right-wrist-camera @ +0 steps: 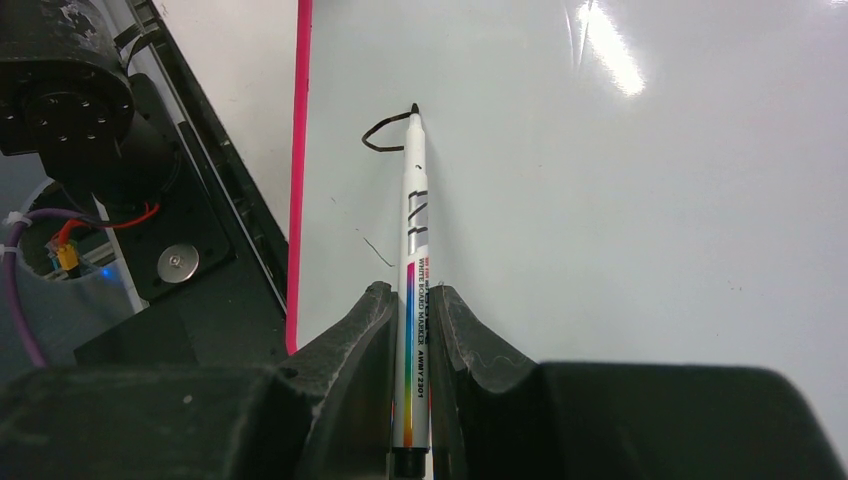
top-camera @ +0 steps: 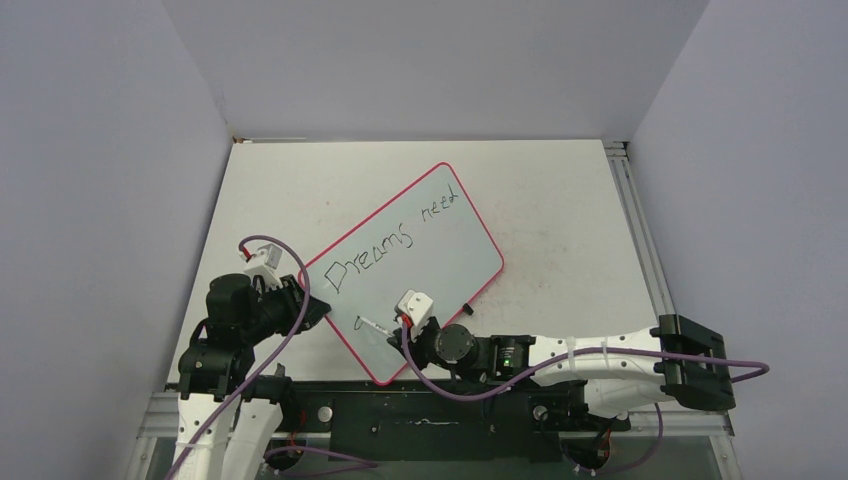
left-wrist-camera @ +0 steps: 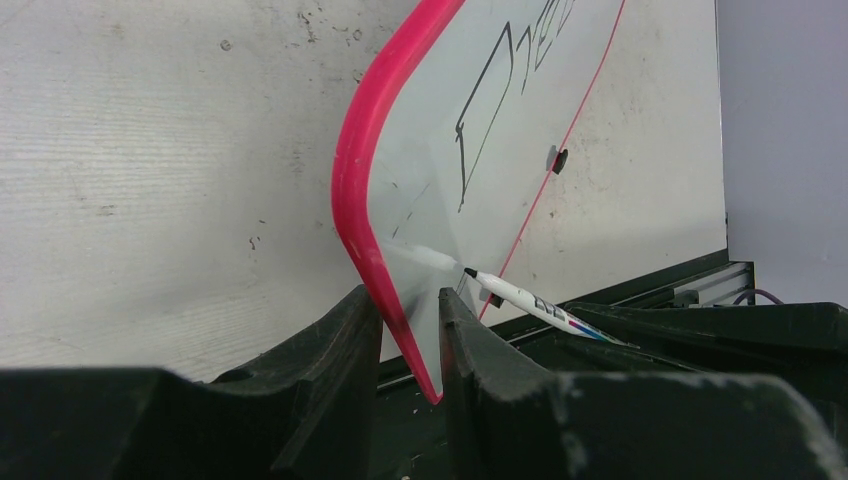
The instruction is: Write a sentence on the whiteboard
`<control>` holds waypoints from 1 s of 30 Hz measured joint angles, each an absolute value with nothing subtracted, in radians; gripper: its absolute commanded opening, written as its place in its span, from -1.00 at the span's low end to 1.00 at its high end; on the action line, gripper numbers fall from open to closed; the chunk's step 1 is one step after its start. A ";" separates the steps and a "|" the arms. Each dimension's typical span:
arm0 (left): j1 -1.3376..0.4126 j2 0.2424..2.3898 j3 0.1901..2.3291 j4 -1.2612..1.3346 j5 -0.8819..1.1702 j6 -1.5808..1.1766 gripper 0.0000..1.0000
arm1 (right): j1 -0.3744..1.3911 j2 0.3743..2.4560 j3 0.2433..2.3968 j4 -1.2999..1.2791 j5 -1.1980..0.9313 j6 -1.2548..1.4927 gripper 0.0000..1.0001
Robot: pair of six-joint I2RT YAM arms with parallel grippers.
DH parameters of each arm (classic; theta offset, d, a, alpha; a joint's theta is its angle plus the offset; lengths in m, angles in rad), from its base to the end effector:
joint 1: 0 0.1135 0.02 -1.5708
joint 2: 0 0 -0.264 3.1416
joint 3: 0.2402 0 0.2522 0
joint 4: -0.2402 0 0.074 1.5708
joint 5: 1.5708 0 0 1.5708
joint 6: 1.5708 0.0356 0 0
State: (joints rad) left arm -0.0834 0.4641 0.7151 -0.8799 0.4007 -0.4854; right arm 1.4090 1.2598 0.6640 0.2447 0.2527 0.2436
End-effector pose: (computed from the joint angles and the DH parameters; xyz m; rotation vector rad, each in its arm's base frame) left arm 0.0912 -0.0216 0.2878 -0.2196 2.2343 -0.7543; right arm 0.0535 0.2724 0.2397 -0.9527 1.7684 0.8559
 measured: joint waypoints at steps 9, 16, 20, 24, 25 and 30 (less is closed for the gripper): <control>-0.083 0.464 0.715 -0.880 0.401 -0.485 -0.50 | 1.409 1.260 0.664 0.244 0.255 0.249 -0.89; -0.083 0.466 0.715 -0.880 0.401 -0.485 -0.50 | 1.416 1.252 0.649 0.237 0.256 0.268 -0.89; -0.083 0.466 0.715 -0.880 0.401 -0.485 -0.50 | 1.422 1.247 0.639 0.236 0.262 0.281 -0.89; -0.083 0.466 0.715 -0.880 0.401 -0.485 -0.50 | 1.428 1.235 0.625 0.228 0.266 0.292 -0.89; -0.083 0.466 0.715 -0.880 0.401 -0.485 -0.50 | 1.428 1.232 0.623 0.225 0.268 0.295 -0.89; -0.083 0.466 0.715 -0.881 0.401 -0.485 -0.50 | 1.436 1.227 0.620 0.214 0.280 0.304 -0.89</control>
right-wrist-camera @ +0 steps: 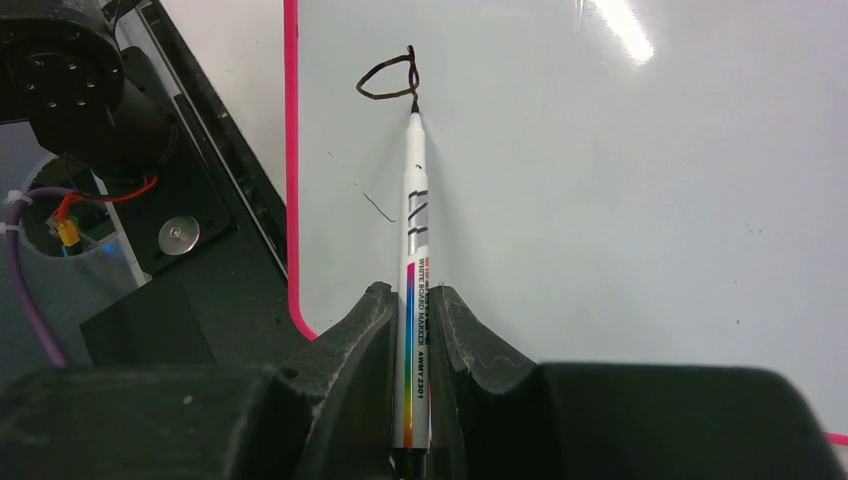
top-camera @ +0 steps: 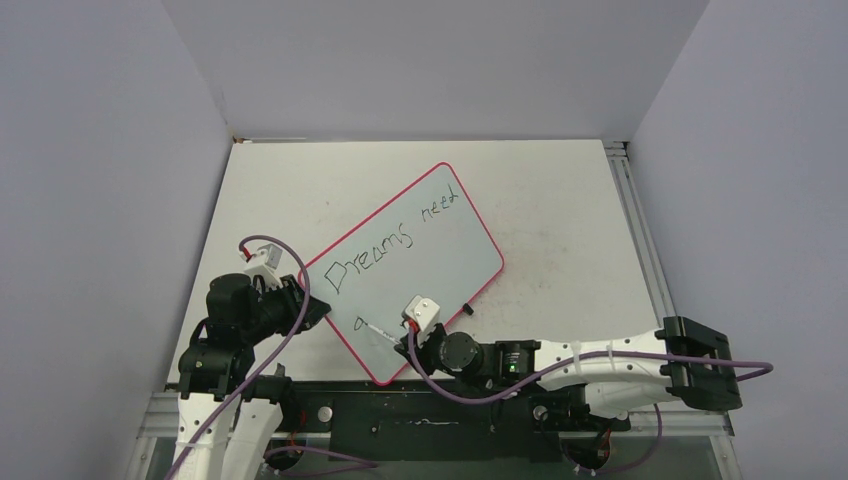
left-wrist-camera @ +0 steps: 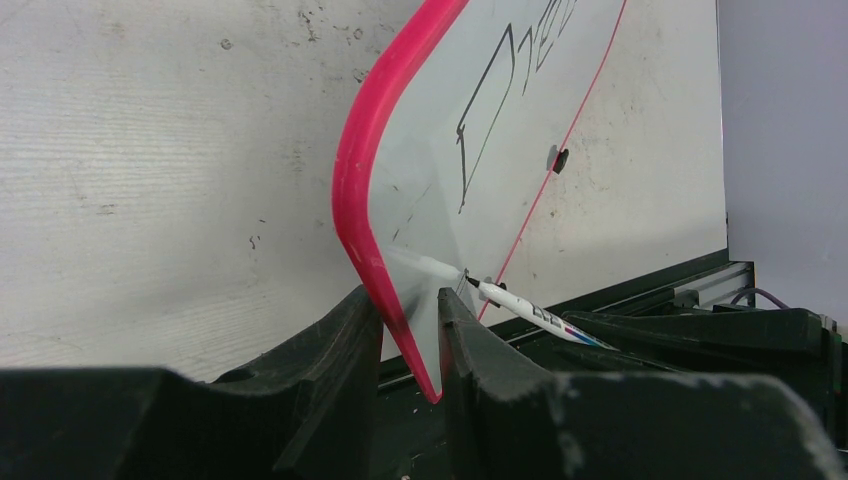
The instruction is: Write a sentence on the whiteboard
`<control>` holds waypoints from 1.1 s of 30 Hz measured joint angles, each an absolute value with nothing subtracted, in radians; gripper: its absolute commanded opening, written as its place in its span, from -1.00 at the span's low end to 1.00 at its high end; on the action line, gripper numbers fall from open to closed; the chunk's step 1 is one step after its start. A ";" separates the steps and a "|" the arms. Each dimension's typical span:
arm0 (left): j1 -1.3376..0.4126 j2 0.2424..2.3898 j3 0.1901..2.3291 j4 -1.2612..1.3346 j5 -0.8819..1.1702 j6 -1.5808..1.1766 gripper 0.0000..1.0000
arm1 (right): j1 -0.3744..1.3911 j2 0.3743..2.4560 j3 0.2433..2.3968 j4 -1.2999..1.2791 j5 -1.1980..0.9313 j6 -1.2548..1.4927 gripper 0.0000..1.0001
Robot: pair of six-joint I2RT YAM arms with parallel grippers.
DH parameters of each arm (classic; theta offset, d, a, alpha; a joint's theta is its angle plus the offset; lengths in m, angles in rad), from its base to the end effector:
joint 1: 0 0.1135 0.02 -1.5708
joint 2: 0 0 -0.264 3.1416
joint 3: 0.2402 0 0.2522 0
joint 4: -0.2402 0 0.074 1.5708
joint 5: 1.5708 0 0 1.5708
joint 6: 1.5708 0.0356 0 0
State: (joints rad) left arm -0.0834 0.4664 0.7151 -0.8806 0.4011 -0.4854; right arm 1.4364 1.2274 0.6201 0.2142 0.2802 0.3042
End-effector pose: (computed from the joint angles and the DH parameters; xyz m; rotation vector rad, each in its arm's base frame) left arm 0.0915 -0.0216 0.2876 -0.2205 2.2372 -0.7546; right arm 0.0455 0.2627 0.2301 -0.9329 1.8267 0.8571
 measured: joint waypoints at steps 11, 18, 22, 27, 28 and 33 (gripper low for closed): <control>-0.083 0.469 0.715 -0.881 0.401 -0.485 -0.50 | 1.442 1.207 0.609 0.179 0.336 0.330 -0.89; -0.083 0.469 0.715 -0.881 0.401 -0.485 -0.50 | 1.442 1.188 0.609 0.170 0.344 0.329 -0.89; -0.083 0.469 0.715 -0.881 0.401 -0.485 -0.50 | 1.444 1.151 0.609 0.171 0.345 0.327 -0.89; -0.083 0.469 0.715 -0.881 0.401 -0.485 -0.50 | 1.447 1.128 0.611 0.178 0.358 0.326 -0.89; -0.083 0.469 0.715 -0.881 0.401 -0.485 -0.50 | 1.448 1.130 0.611 0.178 0.360 0.325 -0.89; -0.083 0.469 0.715 -0.881 0.401 -0.485 -0.50 | 1.448 1.167 0.614 0.183 0.364 0.323 -0.89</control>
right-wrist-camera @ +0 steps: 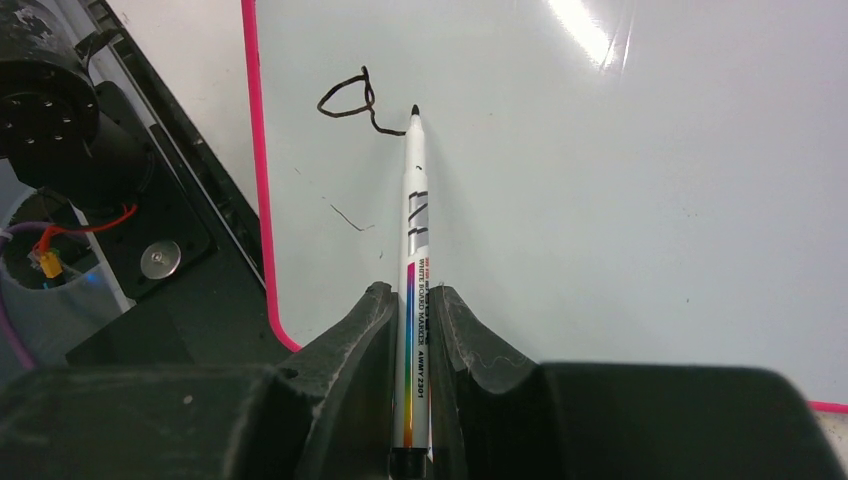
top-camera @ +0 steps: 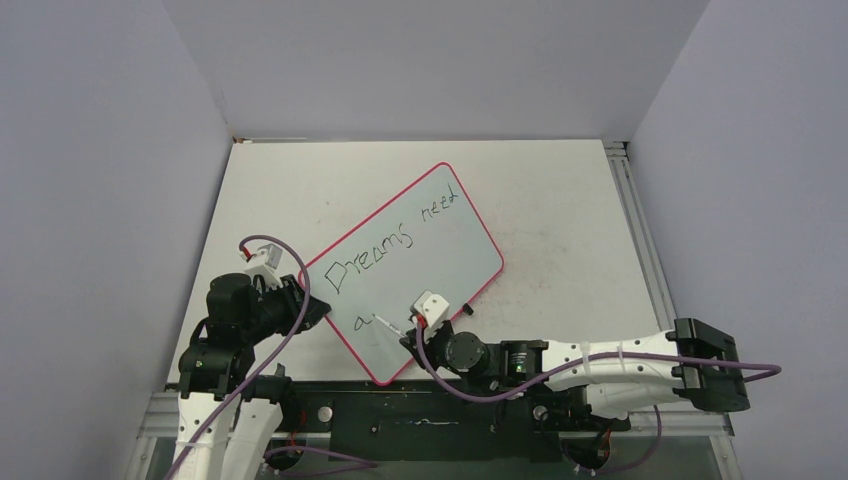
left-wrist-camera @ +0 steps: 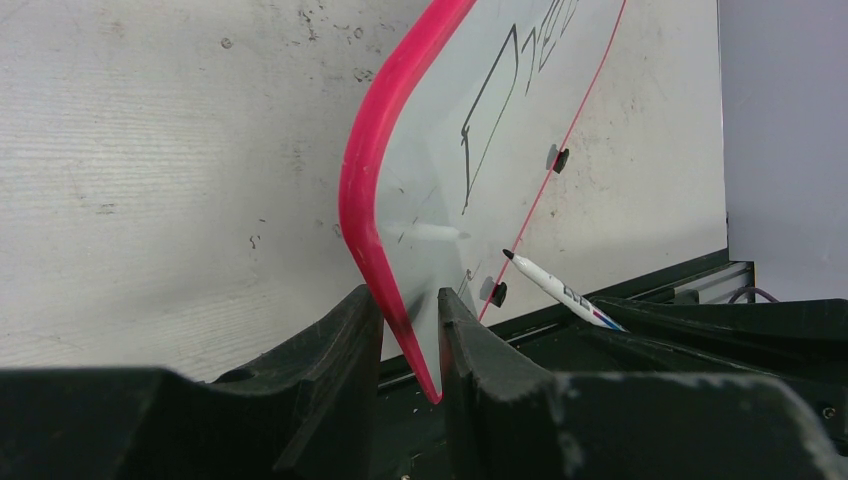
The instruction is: Write a sentence on the whiteboard
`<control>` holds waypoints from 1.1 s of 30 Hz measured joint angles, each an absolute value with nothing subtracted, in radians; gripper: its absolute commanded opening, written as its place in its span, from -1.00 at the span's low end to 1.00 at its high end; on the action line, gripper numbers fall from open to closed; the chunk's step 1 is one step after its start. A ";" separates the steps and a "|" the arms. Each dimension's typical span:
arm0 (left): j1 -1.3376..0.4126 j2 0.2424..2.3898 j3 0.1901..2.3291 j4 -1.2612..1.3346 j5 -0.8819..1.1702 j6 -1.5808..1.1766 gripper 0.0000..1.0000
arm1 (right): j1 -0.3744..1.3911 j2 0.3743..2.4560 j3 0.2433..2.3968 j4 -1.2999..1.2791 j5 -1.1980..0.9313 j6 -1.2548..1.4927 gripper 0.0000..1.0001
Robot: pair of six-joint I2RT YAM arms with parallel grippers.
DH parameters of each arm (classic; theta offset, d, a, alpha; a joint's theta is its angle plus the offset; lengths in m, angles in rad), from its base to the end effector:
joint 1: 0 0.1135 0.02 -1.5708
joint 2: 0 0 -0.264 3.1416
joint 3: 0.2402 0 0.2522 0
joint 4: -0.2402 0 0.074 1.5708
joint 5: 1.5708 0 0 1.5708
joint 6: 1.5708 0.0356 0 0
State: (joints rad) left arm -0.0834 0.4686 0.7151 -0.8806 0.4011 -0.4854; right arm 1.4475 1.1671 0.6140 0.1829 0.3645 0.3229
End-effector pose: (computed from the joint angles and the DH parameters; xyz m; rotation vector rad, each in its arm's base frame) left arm 0.0919 -0.0216 0.2874 -0.2213 2.2394 -0.7545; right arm 0.0441 0.2527 0.2398 -0.8489 1.8182 0.8226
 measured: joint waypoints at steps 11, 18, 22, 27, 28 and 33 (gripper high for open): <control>-0.083 0.469 0.715 -0.881 0.401 -0.485 -0.50 | 1.448 1.187 0.616 0.200 0.377 0.316 -0.89; -0.083 0.469 0.715 -0.881 0.401 -0.485 -0.50 | 1.448 1.222 0.630 0.219 0.385 0.300 -0.89; -0.083 0.469 0.715 -0.881 0.401 -0.485 -0.50 | 1.448 1.242 0.636 0.232 0.387 0.296 -0.89; -0.083 0.469 0.715 -0.881 0.401 -0.485 -0.50 | 1.448 1.250 0.645 0.233 0.387 0.295 -0.89; -0.083 0.469 0.715 -0.881 0.401 -0.485 -0.50 | 1.448 1.254 0.649 0.234 0.387 0.295 -0.89; -0.083 0.469 0.715 -0.881 0.401 -0.485 -0.50 | 1.448 1.260 0.651 0.234 0.385 0.293 -0.89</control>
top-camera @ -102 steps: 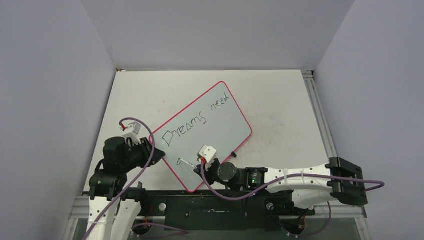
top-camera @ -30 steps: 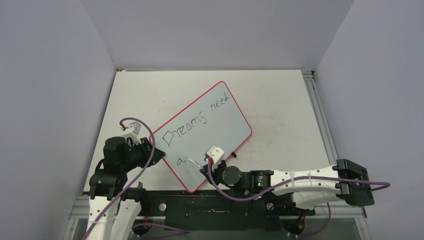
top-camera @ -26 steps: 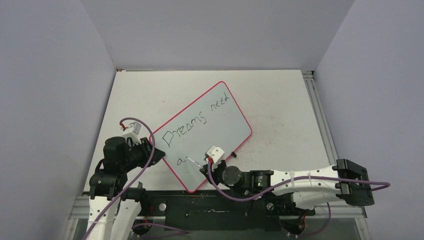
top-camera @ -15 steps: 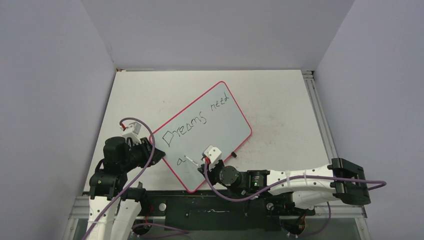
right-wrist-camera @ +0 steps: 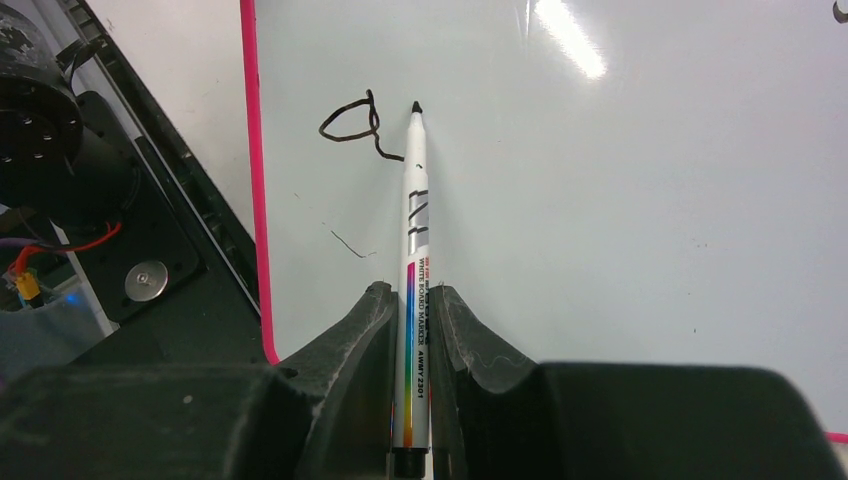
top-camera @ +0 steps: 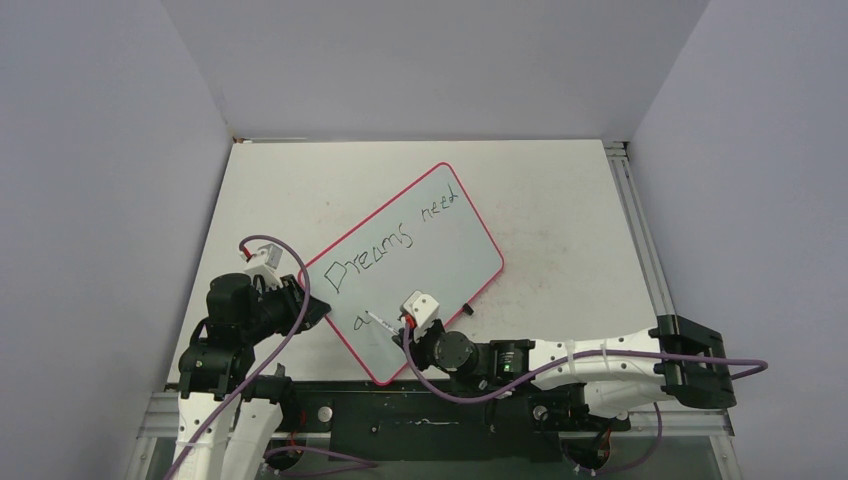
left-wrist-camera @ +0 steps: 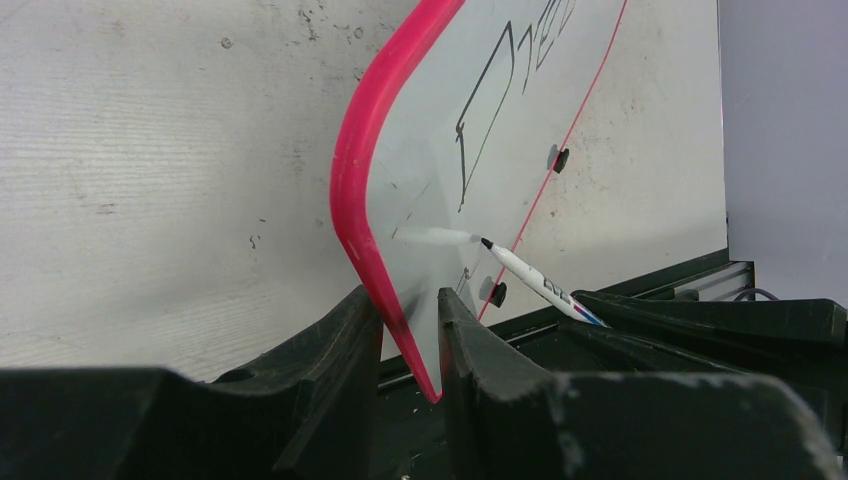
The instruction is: Write a sentence on the whiteboard
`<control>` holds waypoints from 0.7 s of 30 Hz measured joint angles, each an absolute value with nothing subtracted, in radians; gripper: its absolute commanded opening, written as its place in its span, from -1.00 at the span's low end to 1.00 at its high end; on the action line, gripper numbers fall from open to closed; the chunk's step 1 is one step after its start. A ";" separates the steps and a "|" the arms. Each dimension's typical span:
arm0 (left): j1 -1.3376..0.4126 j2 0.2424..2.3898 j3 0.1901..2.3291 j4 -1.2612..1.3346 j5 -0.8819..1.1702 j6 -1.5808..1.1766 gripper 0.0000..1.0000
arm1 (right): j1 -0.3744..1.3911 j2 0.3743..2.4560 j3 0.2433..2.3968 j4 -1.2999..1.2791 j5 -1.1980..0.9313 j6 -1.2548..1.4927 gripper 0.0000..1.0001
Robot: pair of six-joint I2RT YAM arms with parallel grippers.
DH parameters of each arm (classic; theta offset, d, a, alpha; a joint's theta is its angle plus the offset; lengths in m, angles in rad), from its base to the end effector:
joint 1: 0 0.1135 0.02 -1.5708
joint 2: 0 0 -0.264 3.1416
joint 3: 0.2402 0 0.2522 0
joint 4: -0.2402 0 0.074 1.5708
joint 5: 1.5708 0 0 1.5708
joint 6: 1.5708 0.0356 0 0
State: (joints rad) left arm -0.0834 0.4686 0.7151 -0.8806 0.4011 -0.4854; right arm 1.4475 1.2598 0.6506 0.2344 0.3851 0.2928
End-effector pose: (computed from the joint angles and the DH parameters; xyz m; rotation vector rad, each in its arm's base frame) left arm 0.0919 -0.0216 0.2874 -0.2213 2.2394 -0.7545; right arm 0.0470 0.2703 0.2347 -0.8610 1.8040 0.7828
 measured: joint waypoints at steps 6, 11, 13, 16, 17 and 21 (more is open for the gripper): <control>-0.083 0.469 0.715 -0.881 0.401 -0.485 -0.50 | 1.454 1.260 0.650 0.234 0.380 0.297 -0.89; -0.083 0.469 0.715 -0.881 0.401 -0.485 -0.50 | 1.474 1.260 0.649 0.230 0.373 0.301 -0.89; -0.083 0.469 0.715 -0.881 0.401 -0.485 -0.50 | 1.476 1.260 0.648 0.227 0.373 0.304 -0.89; -0.083 0.469 0.715 -0.881 0.401 -0.485 -0.50 | 1.481 1.260 0.648 0.220 0.379 0.312 -0.89; -0.083 0.469 0.715 -0.881 0.401 -0.485 -0.50 | 1.481 1.259 0.648 0.216 0.383 0.316 -0.89; -0.083 0.469 0.715 -0.881 0.401 -0.485 -0.50 | 1.481 1.259 0.648 0.205 0.397 0.330 -0.89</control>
